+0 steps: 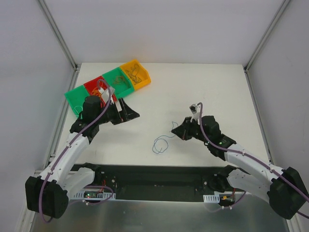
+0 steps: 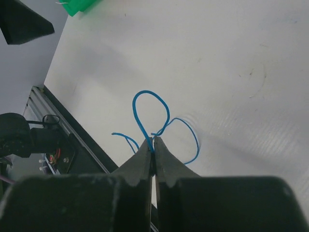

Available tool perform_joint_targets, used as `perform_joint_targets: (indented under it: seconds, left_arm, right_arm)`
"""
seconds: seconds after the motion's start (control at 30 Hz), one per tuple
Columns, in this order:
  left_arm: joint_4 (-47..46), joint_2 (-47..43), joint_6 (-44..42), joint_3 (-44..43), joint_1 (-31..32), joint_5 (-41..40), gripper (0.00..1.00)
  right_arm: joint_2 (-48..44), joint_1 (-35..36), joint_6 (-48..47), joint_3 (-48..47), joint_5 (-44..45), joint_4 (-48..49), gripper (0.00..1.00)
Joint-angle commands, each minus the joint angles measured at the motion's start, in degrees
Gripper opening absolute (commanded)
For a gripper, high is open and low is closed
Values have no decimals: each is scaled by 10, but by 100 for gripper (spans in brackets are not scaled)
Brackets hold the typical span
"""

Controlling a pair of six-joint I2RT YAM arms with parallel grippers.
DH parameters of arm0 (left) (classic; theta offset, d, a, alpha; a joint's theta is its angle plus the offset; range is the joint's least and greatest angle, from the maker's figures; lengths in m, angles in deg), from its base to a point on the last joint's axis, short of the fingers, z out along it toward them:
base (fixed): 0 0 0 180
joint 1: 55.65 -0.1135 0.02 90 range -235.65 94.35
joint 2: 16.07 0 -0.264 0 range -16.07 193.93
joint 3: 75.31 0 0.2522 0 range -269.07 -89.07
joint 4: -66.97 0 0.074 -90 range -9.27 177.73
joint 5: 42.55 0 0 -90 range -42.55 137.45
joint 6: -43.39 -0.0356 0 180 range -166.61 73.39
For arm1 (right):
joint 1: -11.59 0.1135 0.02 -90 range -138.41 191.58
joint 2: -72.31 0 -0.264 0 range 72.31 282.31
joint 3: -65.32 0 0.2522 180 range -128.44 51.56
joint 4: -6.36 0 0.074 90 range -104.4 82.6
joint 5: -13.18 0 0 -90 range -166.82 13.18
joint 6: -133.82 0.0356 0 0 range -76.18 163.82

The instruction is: Untangle the cables

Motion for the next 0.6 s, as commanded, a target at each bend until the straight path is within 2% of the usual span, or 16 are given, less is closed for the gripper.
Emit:
perform_joint_targets:
  seconds: [0.0,0.1,0.27,0.37,0.5,0.57]
  left_arm:
    - [26,12,-50,37,49,38,86]
    - [34,60,-76,14,141,-12,90]
    - [62,193,-122,-70,257,-76,93]
    - [83,252,-140,-107,297,-122,90]
    - [115,312,-171,-153,352,-193,89]
    - [146,349,-192,-194,383,-223,92]
  right_arm:
    - [4,0,-13,2,39,14,9]
    - [2,0,-51,-26,50,-74,34]
    - [-65,-12,-110,-47,116,-217,62]
    - [-132,-43,-121,-34,162,-260,69]
    - [-215,-111,-114,8,176,-265,71]
    - [-252,-142,-107,34,161,-254,71]
